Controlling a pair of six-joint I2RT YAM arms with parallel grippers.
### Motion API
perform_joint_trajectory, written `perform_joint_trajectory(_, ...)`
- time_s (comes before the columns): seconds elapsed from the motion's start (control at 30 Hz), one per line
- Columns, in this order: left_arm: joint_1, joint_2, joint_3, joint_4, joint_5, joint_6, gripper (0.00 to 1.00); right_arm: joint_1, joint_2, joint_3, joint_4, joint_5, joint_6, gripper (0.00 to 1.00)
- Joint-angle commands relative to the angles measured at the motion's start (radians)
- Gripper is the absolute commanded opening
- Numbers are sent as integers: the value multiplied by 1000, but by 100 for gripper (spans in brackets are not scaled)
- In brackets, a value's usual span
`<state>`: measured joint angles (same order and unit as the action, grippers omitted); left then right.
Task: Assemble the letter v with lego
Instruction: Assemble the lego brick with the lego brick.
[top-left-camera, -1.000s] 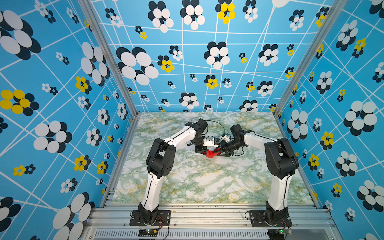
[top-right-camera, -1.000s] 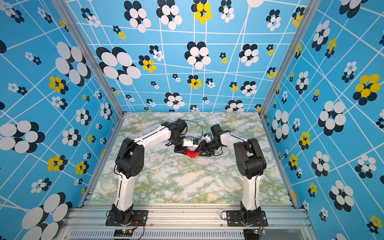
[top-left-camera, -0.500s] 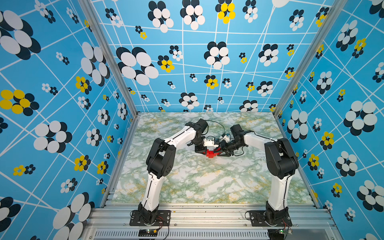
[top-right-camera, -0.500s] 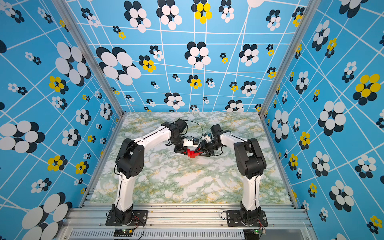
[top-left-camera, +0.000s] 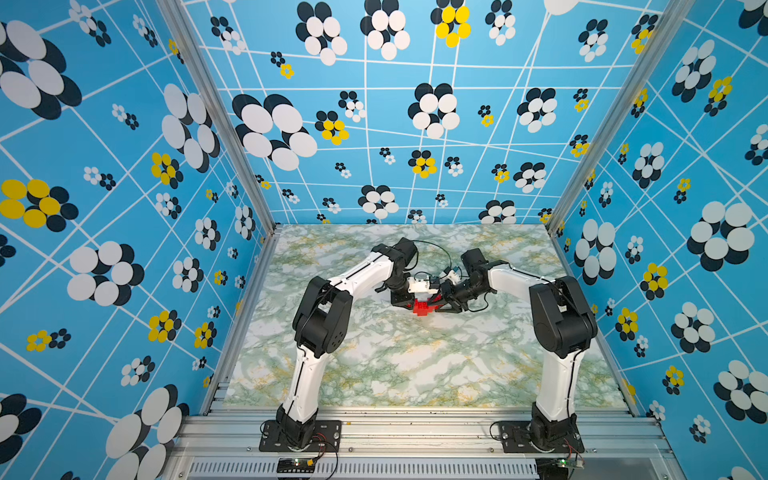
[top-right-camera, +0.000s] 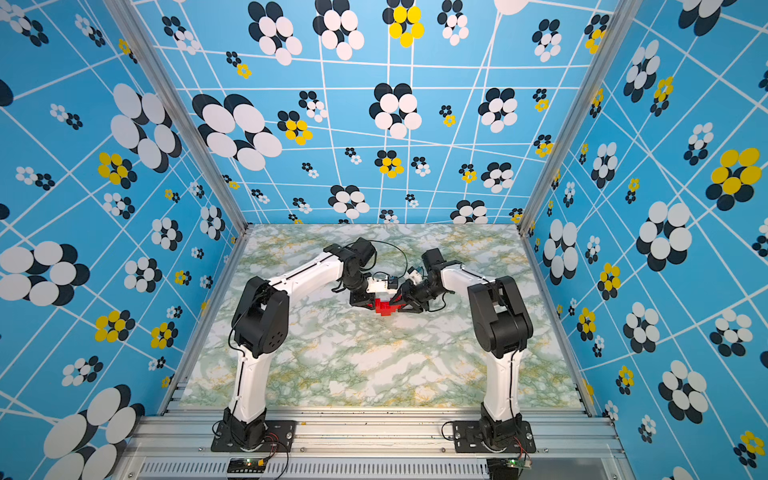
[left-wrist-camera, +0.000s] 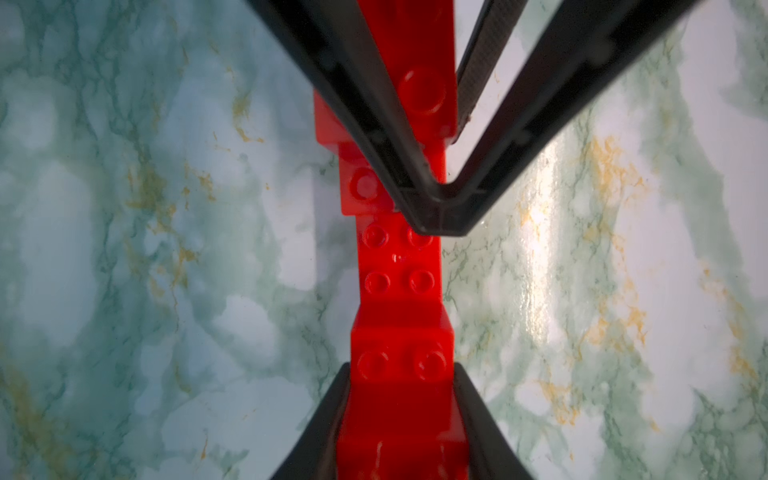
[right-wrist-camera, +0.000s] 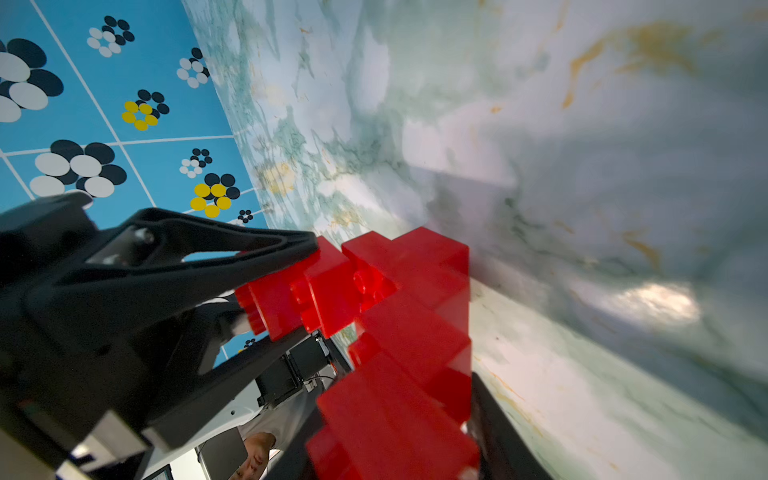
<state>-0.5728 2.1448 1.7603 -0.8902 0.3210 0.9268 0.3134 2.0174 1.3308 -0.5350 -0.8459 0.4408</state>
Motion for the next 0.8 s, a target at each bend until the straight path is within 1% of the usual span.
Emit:
perform_joint_trajectory(0.0, -13, 24, -24, -3, -2, -23, 13, -5, 15, -6, 3, 9, -4, 46)
perform_joint_trajectory(0.33, -20, 22, -23, -16, -20, -45, 11, -7, 15, -8, 5, 12, -5, 46)
perform_joint_trajectory(0.53, -24, 18, -29, -12, -45, -81, 10, -8, 13, -9, 6, 15, -4, 46)
perform_joint_trajectory(0.77, -25, -36, -84, 58, -28, -104, 10, -12, 12, -15, 15, 16, 1, 46)
